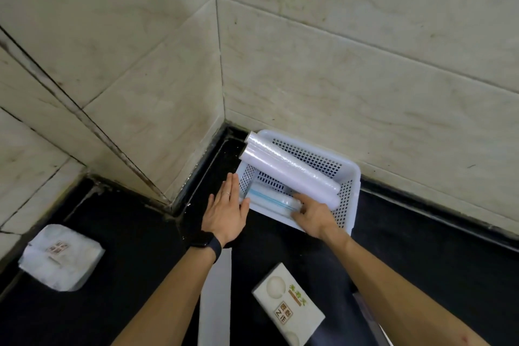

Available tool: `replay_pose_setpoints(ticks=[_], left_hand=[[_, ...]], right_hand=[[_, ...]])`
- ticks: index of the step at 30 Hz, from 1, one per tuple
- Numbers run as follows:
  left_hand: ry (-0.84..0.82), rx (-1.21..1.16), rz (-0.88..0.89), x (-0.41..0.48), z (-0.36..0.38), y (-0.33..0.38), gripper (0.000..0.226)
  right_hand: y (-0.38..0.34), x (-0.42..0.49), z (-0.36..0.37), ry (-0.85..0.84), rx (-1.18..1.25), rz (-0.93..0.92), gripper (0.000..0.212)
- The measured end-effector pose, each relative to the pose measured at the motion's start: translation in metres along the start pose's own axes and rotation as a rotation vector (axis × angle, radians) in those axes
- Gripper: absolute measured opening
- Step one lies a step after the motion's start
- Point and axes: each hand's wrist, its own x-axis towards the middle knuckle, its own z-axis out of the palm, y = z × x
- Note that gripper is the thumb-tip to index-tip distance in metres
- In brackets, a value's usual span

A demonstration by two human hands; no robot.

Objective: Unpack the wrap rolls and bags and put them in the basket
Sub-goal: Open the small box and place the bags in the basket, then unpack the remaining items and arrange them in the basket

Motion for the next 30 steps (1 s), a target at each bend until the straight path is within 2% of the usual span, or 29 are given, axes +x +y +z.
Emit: replay_pose_setpoints(ticks=[5,10,17,25,30], left_hand=[[-0.004,0.071,-0.054,-0.005,-0.005,0.009,0.066],[0.011,0.139,-0.011,-0.030,0.000,0.022,0.069],[0.003,0.101,-0.002,-0.086,0.016,0.033,0.070],[-0.003,0.073,-0.080,-0.154,0.034,0.029,0.069],[0.055,0.047,-0.131,-0.189,0.035,0.024,0.069]], right_hand=[[0.006,-0.020,-0.010,0.013,0.058,-0.043,0.055],[0.018,-0.052,-0.023,0.108,0.122,-0.114,0.050],[0.051,-0.110,-0.023,0.196,0.259,-0.141,0.045],[0.065,-0.165,0.004,0.180,0.331,-0.175,0.039],[0.059,-0.180,0.017,0.132,0.317,-0.257,0.038]])
